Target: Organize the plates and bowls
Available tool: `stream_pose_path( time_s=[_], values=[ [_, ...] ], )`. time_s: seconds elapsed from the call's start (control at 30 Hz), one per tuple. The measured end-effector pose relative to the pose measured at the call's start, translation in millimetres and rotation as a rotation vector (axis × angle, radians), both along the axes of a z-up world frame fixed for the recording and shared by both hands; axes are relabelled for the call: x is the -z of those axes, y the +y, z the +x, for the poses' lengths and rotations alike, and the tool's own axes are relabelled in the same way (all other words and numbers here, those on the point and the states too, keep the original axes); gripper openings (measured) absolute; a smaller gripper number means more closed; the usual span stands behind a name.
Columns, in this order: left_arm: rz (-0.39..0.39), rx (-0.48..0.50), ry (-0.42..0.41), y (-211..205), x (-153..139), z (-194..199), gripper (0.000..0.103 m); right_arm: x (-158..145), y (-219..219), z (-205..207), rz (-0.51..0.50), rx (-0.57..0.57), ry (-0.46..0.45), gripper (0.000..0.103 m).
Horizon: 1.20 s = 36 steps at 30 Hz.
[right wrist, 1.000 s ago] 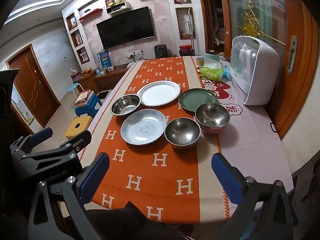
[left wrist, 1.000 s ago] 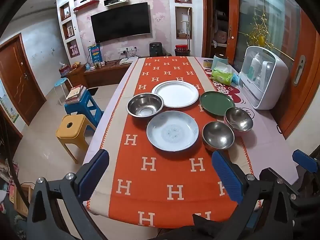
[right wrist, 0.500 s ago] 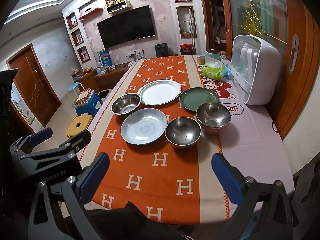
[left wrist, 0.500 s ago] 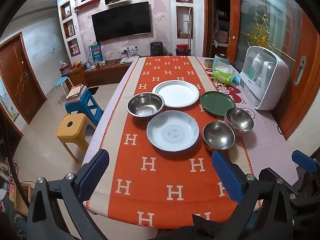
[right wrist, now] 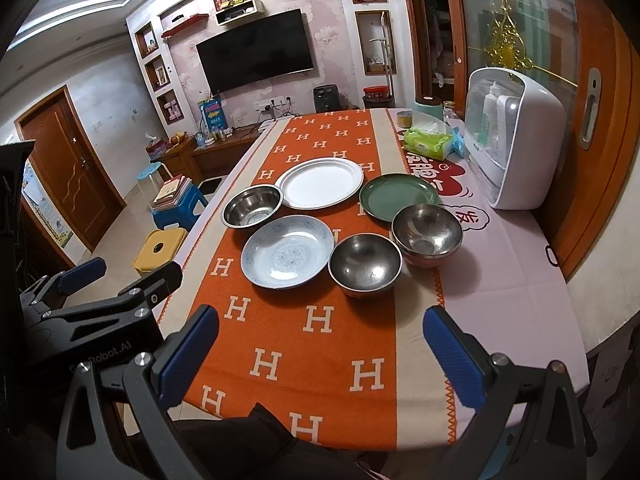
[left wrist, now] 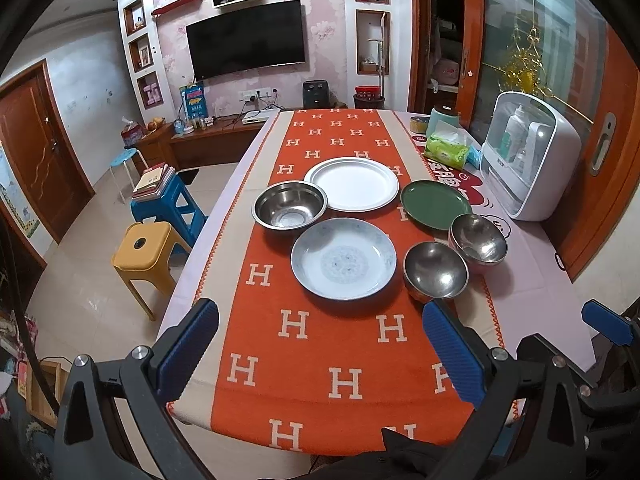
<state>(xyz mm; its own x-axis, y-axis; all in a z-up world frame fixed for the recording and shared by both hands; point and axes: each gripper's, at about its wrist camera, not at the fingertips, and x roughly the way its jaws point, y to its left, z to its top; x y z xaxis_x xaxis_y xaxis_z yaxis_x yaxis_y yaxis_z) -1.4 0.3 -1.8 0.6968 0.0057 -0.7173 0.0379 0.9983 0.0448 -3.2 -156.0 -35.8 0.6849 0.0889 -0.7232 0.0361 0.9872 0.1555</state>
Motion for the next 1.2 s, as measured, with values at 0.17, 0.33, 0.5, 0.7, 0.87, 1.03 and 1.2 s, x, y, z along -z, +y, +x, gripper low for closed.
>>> stream_pose_path(
  time_s=[0.17,0.33,0.5,0.7,0.87,1.03,1.2],
  values=[
    [0.0,-0.01,0.009,-2.8,0.4,-3.9,0.101,6.0,-3.0,-2.0,0.005,-0.009,0.004,0.102],
    [-0.003,-0.024,0.014,-9.0,3.2,-7.7,0.101,3.5,-8.9,-0.9,0.009,-0.018,0.004,0.102],
    [-0.009,-0.037,0.019,-15.4,3.6,-11.4,0.101,5.6,-14.8,-2.6,0.012,-0.04,0.002,0.102],
    [-0.02,-0.062,0.025,-23.3,3.3,-16.6,0.101,3.4,-28.2,-3.1,0.017,-0.069,-0.001,0.102],
    [-0.03,-0.091,0.028,-32.2,5.0,-24.2,0.101,2.5,-41.3,-2.4,0.015,-0.1,0.002,0.102],
    [-0.048,-0.124,0.042,-41.2,10.1,-33.8,0.101,6.0,-52.0,-6.7,0.018,-0.127,0.014,0.102],
    [-0.071,-0.136,0.056,-49.2,15.3,-42.6,0.101,9.5,-61.3,-12.8,0.016,-0.149,0.015,0.102]
  ],
)
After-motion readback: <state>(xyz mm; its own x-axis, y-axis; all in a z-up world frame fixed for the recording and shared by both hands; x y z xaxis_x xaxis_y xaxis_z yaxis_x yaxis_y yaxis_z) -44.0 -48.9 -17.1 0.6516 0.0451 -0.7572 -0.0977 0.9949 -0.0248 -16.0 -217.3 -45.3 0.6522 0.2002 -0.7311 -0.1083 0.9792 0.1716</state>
